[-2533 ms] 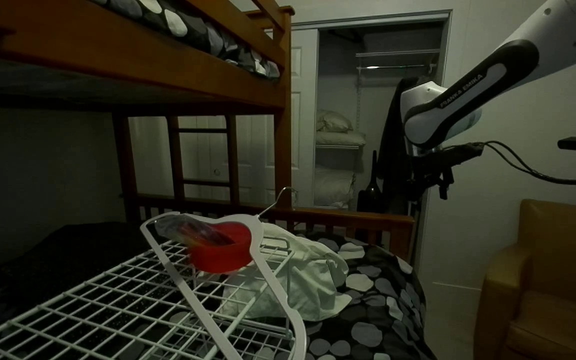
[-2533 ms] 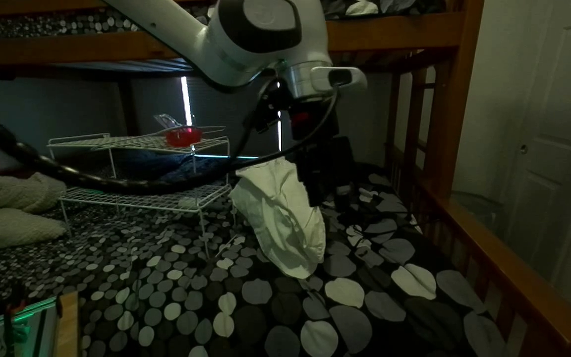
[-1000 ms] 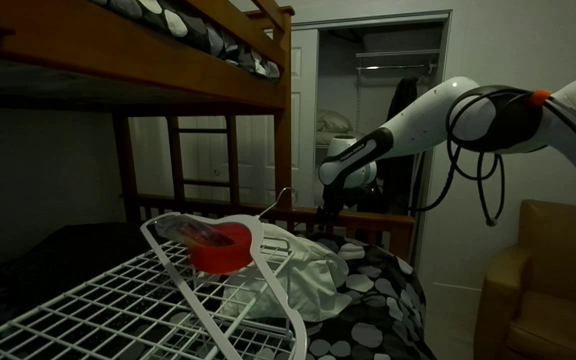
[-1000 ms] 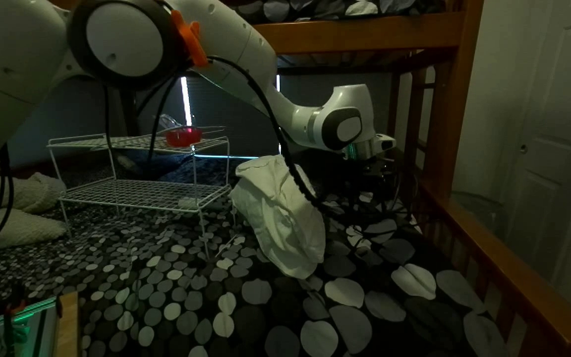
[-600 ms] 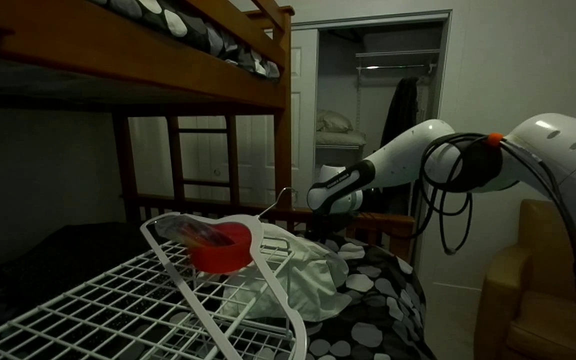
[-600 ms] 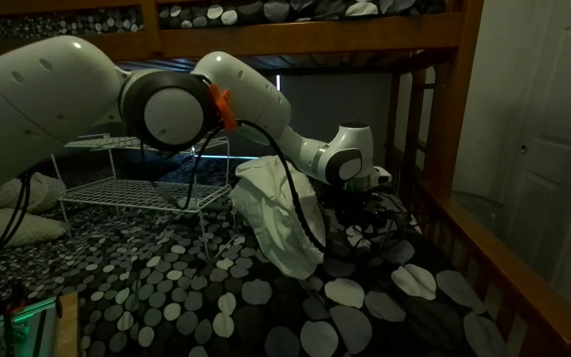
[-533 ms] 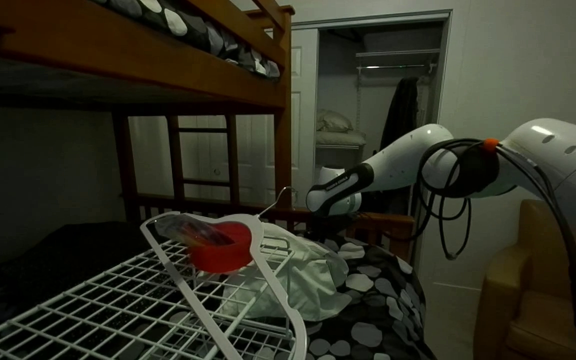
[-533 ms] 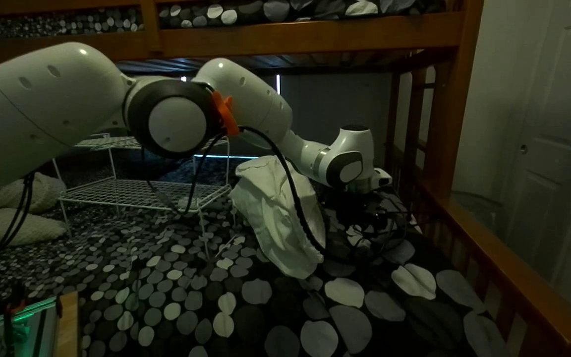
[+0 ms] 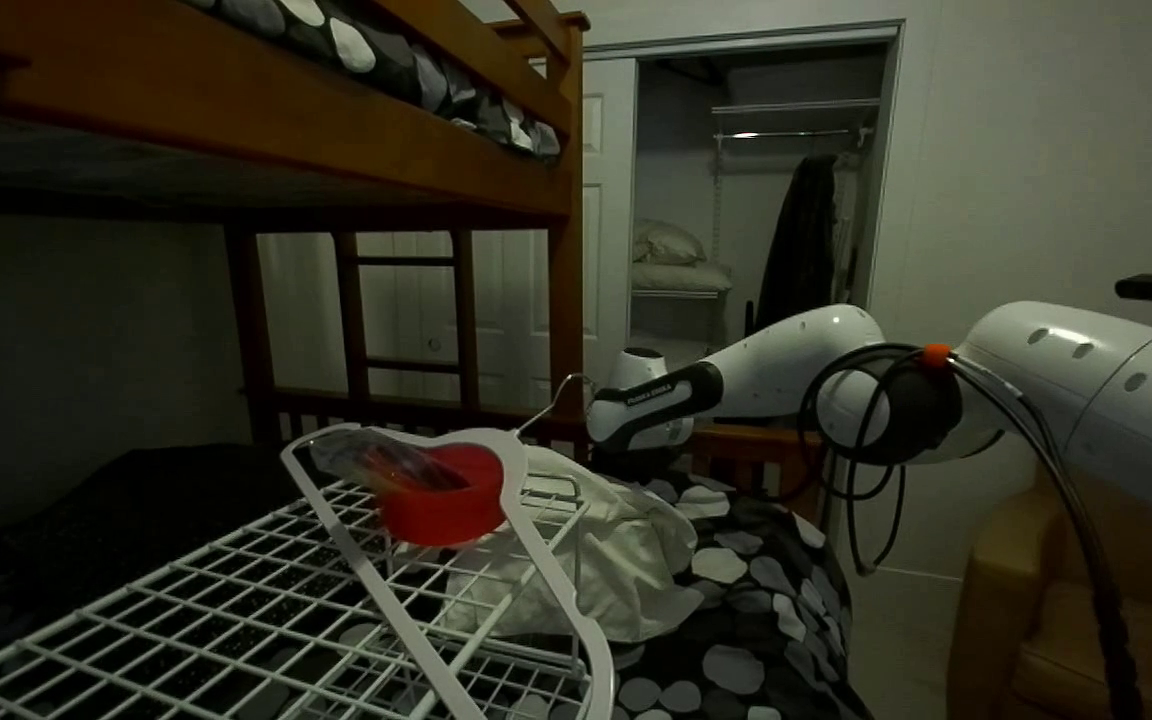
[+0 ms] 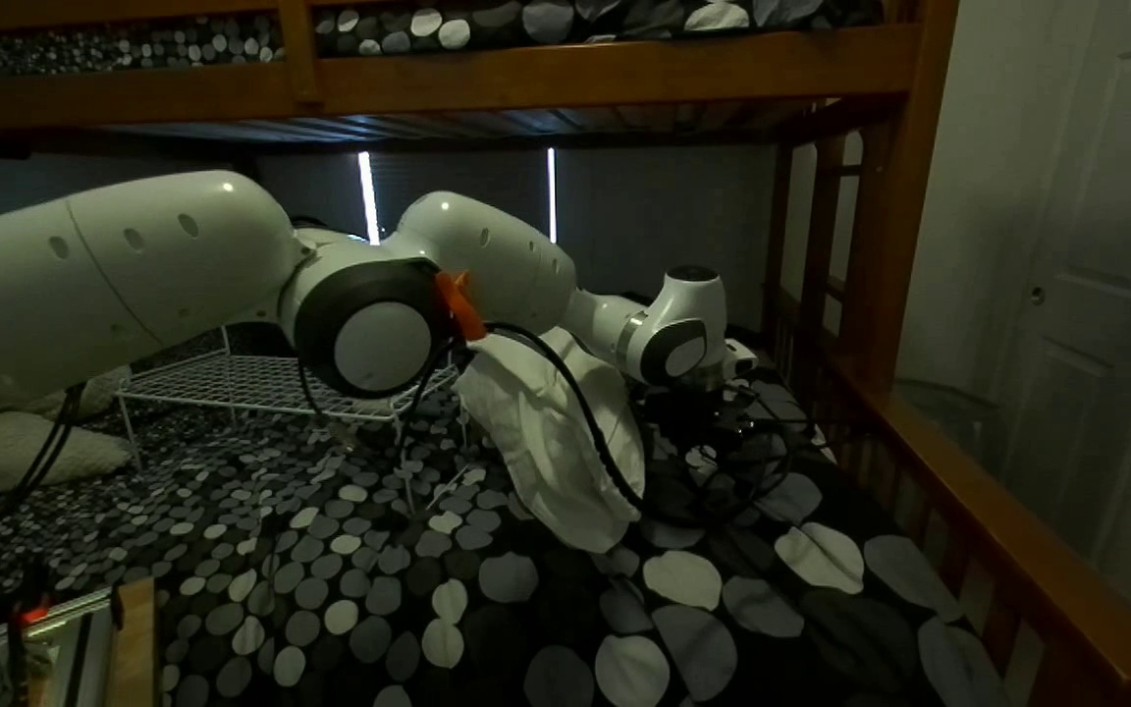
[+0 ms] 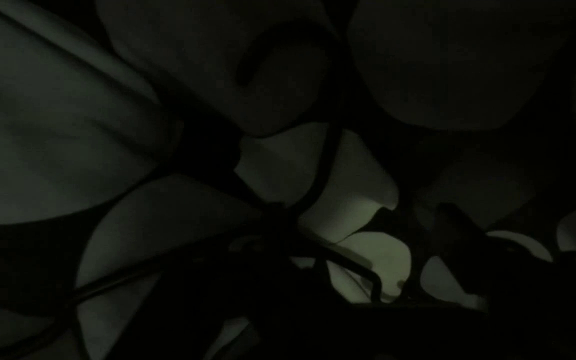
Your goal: Put the hanger on top of the rack
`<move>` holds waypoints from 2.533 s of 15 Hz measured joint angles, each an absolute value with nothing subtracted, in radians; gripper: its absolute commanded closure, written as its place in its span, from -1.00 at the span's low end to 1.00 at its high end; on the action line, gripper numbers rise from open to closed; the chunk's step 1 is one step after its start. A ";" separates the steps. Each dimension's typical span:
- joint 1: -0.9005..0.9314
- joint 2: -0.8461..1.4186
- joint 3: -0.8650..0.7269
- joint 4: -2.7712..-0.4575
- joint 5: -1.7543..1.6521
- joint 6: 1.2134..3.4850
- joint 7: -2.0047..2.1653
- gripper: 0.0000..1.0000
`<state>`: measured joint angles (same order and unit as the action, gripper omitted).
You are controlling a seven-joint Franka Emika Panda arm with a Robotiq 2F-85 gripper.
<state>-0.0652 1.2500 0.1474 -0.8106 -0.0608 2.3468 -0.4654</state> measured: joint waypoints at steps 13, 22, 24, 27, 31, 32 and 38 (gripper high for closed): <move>0.008 1.377 0.021 -0.602 -0.082 2.170 -0.386 0.08; 0.012 1.432 0.008 -0.536 -0.080 2.174 -0.383 0.97; 0.017 1.429 0.002 -0.510 -0.084 2.176 -0.383 0.96; 0.027 1.422 -0.014 -0.441 -0.093 2.167 -0.370 0.96; 0.021 1.371 -0.021 -0.416 -0.087 2.160 -0.280 0.96; 0.013 1.358 -0.017 -0.417 -0.078 2.138 -0.272 0.96; -0.016 1.277 -0.026 -0.404 -0.091 1.857 -0.298 0.96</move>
